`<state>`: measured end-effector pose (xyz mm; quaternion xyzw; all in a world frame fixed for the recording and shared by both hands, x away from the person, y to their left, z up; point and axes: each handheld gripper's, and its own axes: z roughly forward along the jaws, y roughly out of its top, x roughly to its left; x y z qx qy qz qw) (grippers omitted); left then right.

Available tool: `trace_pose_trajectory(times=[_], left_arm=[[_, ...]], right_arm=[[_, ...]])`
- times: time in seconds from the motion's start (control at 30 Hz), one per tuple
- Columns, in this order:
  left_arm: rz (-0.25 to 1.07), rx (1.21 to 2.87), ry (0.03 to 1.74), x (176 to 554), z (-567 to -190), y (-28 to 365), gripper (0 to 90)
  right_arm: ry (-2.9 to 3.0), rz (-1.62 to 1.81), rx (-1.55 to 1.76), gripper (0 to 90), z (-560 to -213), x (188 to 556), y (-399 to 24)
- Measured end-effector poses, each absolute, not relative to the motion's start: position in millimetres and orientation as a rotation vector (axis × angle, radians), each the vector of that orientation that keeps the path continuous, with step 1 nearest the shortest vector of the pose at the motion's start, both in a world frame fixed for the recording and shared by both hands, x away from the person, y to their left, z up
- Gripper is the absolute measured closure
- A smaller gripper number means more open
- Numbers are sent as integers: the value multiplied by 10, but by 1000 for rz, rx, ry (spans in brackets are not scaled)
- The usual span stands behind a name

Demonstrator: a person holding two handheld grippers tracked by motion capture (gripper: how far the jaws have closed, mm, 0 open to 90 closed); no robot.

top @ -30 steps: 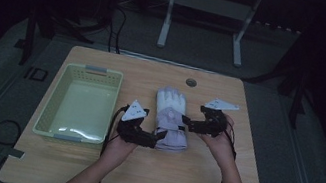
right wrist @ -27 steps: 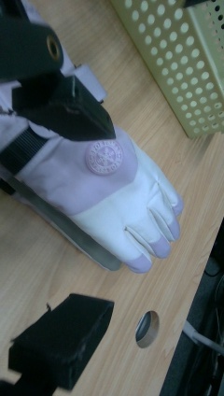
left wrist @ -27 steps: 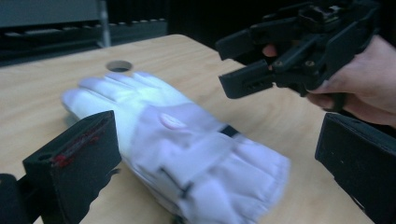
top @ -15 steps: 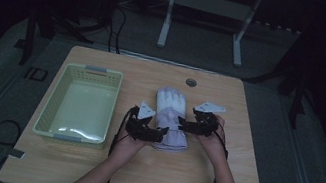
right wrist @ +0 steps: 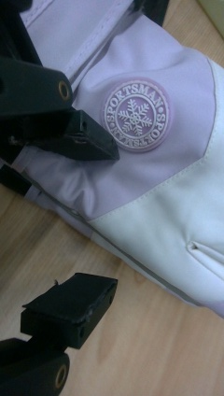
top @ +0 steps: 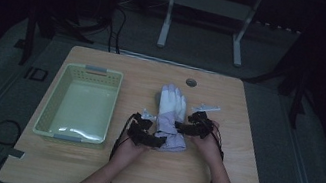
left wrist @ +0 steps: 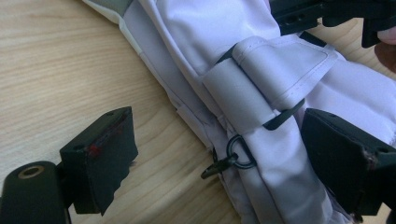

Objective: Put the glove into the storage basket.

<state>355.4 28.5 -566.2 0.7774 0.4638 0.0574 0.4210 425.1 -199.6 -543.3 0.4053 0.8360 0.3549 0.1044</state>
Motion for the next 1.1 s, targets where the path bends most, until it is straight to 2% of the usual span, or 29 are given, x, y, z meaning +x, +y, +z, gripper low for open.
trace_pose_trajectory(times=[0.13, 0.2, 0.27, 0.3, 0.33, 0.4, 0.47, 0.53, 0.7, 0.93, 1.1], left_arm=[[99, 1936, 1162, 3583, -5698, 291, 118], [105, 1948, 1157, 3586, -5695, 281, 119], [107, 1953, 1151, 3590, -5695, 276, 120], [101, 1964, 1147, 3598, -5688, 268, 120], [93, 1969, 1140, 3603, -5683, 264, 131], [74, 1979, 1135, 3610, -5670, 254, 164], [14, 1979, 1110, 3623, -5664, 255, 276], [-14, 1978, 1110, 3629, -5660, 256, 337], [-44, 1996, 1099, 3644, -5642, 275, 413], [-29, 2016, 1092, 3622, -5570, 263, 669], [-47, 2011, 1098, 3620, -5529, 262, 720]], right_arm=[[2529, 1129, 1267, 448, -5472, 4302, -2050], [2560, 1164, 1279, 514, -5488, 4322, -2072], [2564, 1171, 1278, 524, -5493, 4326, -2073], [2575, 1186, 1274, 571, -5503, 4332, -2077], [2594, 1204, 1277, 645, -5506, 4333, -2079], [2596, 1165, 1232, 715, -5477, 4306, -2051], [2585, 1097, 1173, 781, -5433, 4260, -1992], [2558, 1044, 1129, 799, -5415, 4214, -1935], [2515, 1011, 1113, 807, -5405, 4154, -1885], [2507, 957, 1108, 825, -5370, 4132, -1836], [2480, 971, 1132, 832, -5325, 4103, -1842]])
